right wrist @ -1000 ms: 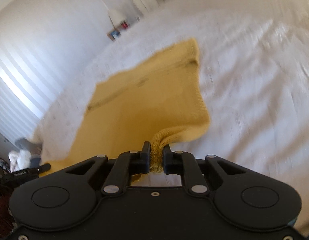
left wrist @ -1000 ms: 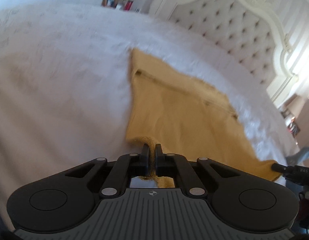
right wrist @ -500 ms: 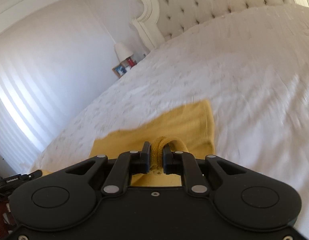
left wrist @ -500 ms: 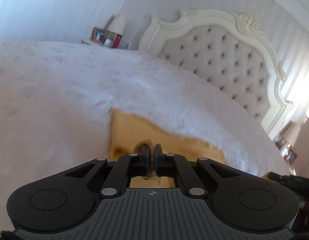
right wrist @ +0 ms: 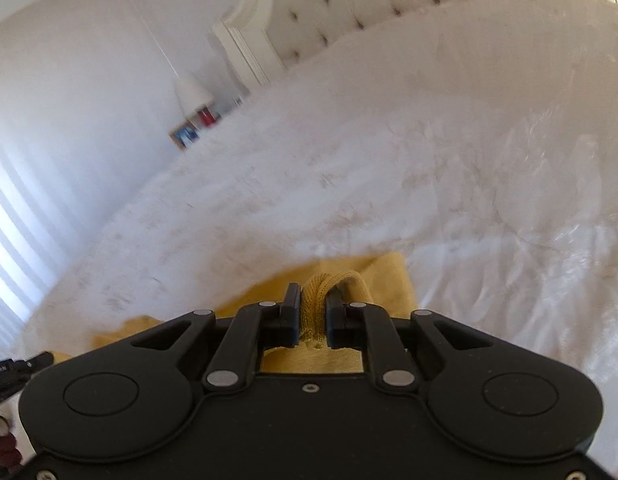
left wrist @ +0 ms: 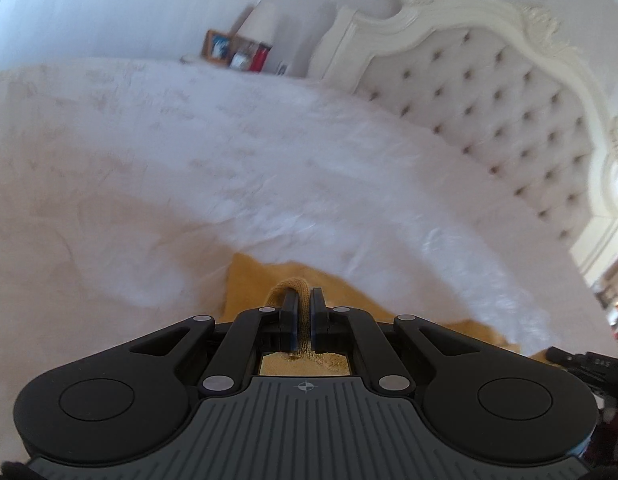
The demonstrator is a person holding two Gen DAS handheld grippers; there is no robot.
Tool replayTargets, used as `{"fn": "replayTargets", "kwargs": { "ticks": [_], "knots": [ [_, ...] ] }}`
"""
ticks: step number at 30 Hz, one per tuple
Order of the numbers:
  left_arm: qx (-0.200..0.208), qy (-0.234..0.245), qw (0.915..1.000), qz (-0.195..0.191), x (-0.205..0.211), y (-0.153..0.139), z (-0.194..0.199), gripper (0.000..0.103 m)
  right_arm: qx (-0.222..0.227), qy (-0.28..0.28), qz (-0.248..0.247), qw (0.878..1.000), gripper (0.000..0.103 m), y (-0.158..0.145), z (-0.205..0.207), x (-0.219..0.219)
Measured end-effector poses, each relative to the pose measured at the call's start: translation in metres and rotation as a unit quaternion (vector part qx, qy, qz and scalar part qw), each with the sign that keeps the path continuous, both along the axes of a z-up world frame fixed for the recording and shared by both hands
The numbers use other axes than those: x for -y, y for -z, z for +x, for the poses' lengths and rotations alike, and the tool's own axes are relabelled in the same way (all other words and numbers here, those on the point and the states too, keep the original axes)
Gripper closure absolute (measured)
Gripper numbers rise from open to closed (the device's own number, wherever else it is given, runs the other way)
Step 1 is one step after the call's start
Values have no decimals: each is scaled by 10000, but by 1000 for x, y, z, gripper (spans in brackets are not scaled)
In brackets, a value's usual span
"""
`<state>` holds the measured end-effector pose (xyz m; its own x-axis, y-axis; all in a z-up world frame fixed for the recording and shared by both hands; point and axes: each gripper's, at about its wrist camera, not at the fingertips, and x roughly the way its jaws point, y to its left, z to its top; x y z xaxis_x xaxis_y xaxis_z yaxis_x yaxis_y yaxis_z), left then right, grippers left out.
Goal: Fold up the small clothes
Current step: 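Lift the hem with both grippers, fold it onto the collar, open both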
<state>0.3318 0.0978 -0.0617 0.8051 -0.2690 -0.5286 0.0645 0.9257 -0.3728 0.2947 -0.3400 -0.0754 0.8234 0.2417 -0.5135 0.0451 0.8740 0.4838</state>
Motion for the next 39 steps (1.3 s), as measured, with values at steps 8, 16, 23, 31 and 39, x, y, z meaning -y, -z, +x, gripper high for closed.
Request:
{"fn": "replayTargets", "kwargs": {
  "ticks": [8, 16, 23, 31, 39],
  "knots": [
    [-353, -292, 9989, -37, -9, 24, 36, 75, -227, 42, -184, 9996, 52, 22, 18, 0],
    [304, 95, 9965, 772, 11, -9, -10, 51, 235, 77, -695, 9973, 31, -5, -17, -5],
    [69, 1170, 9829, 1419, 60, 9, -59, 50, 72, -1012, -1689, 9804, 33, -2, -41, -70],
    [-420, 1286, 9788, 1538, 71, 29, -13, 50, -403, -1412, -2285, 9624, 34, 15, -2, -107],
    [-664, 760, 9854, 1369, 66, 20, 60, 50, -670, -728, -1842, 9779, 34, 8, 66, -83]
  ]
}}
